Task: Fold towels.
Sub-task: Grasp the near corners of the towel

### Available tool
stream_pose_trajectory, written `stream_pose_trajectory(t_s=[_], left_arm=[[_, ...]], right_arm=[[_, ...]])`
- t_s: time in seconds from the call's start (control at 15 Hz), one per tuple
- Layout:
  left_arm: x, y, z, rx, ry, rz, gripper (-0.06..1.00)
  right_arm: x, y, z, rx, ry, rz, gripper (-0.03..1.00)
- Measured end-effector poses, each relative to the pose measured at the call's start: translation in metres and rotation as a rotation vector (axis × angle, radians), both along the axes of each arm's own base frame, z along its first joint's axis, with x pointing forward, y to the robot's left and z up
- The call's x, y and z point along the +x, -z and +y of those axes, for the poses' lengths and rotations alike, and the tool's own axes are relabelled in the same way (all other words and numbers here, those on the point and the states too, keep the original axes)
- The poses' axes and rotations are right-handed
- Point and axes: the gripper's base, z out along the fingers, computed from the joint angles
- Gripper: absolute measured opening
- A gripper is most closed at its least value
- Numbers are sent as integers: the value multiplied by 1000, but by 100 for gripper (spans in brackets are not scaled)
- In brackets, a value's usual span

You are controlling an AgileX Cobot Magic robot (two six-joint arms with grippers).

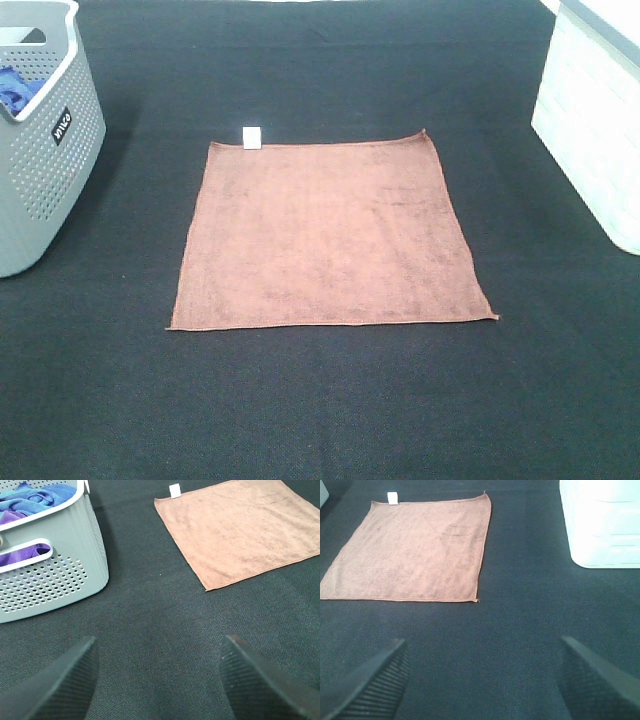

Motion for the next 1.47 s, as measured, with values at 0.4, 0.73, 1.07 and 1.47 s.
stream_pose_trajectory(t_s=[0.4, 0.73, 1.07, 1.47], left_arm=[[0, 0, 0, 0, 0, 0, 66], [0, 0, 0, 0, 0, 0, 66], [0, 0, 0, 0, 0, 0, 66], [0, 0, 0, 0, 0, 0, 66]], right_arm=[[0, 0, 0, 0, 0, 0, 76], [0, 0, 0, 0, 0, 0, 76], [0, 0, 0, 0, 0, 0, 76], [0, 0, 0, 0, 0, 0, 76]])
